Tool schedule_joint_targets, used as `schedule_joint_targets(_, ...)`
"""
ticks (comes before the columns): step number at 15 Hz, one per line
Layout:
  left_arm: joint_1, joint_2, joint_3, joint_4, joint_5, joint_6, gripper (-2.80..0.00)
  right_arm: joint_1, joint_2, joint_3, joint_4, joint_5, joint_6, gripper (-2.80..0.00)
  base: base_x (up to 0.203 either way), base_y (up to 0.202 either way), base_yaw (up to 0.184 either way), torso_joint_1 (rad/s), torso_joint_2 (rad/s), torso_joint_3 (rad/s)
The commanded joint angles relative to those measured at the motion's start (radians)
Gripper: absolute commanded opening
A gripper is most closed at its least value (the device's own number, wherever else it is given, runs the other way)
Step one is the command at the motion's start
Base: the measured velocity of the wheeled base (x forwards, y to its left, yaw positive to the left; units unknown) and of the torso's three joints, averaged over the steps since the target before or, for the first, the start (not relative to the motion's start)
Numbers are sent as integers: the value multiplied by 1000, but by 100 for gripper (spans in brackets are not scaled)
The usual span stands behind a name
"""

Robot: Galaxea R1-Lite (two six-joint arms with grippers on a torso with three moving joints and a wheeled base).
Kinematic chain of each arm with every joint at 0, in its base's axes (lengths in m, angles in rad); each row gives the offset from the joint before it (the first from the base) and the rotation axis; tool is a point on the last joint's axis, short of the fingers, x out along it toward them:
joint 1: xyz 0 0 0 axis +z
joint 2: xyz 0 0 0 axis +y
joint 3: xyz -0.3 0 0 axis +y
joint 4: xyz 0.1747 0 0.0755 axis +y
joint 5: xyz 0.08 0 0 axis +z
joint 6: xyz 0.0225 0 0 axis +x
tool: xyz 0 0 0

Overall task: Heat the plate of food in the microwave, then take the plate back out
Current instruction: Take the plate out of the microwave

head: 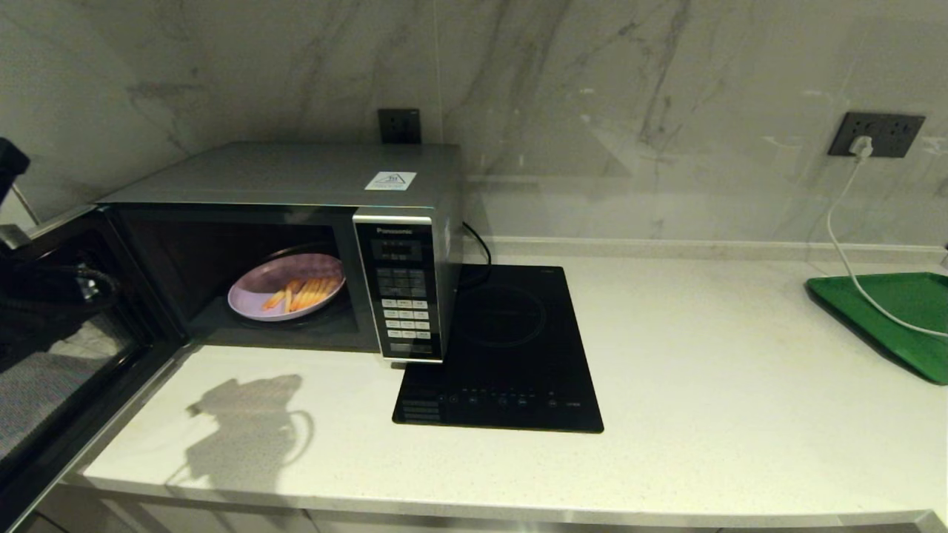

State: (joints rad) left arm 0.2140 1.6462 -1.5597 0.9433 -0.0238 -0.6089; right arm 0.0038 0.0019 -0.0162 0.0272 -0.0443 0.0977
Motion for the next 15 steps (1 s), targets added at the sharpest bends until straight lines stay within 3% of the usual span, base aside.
schedule_joint_targets(1,-99,77,-23,12,-24,-272,-280,1,0,-1,0,0,1,-280,0,0,0,0,0,0)
schedule_joint_targets(2,-115,119,-51,12,-49,-361,0,1,0,-1,0,0,1,-280,0,0,0,0,0,0)
schedule_joint_targets(5,-122,261,-148,11,-66,-520,0,1,0,1,0,0,1,-280,0,0,0,0,0,0)
schedule_joint_targets(7,-115,334,-212,-5,-66,-588,0,1,0,1,0,0,1,-280,0,0,0,0,0,0)
schedule_joint_targets(12,-116,513,-382,-37,-66,-680,0,1,0,1,0,0,1,-280,0,0,0,0,0,0)
schedule_joint_targets(15,-122,566,-388,-100,-67,-693,0,1,0,1,0,0,1,-280,0,0,0,0,0,0)
